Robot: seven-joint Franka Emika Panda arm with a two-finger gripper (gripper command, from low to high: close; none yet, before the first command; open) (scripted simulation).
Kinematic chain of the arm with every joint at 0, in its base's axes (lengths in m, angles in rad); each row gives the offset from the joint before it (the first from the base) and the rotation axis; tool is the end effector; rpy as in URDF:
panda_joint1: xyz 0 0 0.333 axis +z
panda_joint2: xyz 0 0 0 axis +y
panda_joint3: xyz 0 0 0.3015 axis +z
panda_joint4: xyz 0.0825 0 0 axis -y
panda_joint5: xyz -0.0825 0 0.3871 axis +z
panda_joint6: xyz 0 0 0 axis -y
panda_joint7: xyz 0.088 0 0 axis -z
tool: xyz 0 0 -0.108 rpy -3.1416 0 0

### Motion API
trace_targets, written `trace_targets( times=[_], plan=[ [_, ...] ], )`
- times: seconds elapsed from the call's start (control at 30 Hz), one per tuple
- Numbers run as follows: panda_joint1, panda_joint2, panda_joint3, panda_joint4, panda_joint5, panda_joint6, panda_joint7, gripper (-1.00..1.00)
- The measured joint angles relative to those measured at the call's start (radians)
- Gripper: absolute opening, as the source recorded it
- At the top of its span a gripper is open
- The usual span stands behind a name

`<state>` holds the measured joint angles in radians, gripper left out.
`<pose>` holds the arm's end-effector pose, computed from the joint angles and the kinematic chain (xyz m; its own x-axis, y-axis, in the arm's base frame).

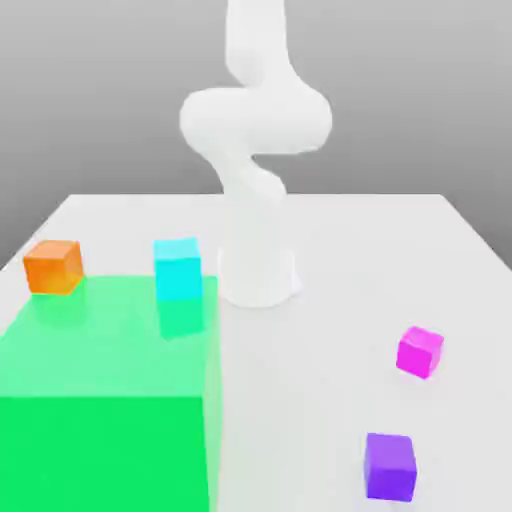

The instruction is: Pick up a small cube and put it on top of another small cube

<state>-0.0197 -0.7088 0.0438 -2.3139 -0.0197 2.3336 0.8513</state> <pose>0.3936 0.0144 0.6624 0.5023 -0.7231 0.4742 -0.5517 -0.6903 -0.4681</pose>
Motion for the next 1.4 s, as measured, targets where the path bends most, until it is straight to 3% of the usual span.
trace_targets(
  times=[0.57, 0.87, 1.03, 1.07, 1.27, 1.4],
  plan=[
    [-0.050, 0.624, 0.228, -0.094, -0.178, 0.228, 0.381, 0.00],
    [0.019, 0.933, 0.260, -0.147, -0.176, 0.358, 0.512, 0.00],
    [0.090, 1.113, 0.182, -0.121, -0.258, 0.486, 0.589, 0.00],
    [0.099, 1.139, 0.169, -0.115, -0.276, 0.505, 0.603, -1.00],
    [0.106, 1.151, 0.161, -0.113, -0.284, 0.516, 0.609, -1.00],
    [0.058, 1.050, 0.222, -0.135, -0.220, 0.439, 0.562, -1.00]
  ],
)
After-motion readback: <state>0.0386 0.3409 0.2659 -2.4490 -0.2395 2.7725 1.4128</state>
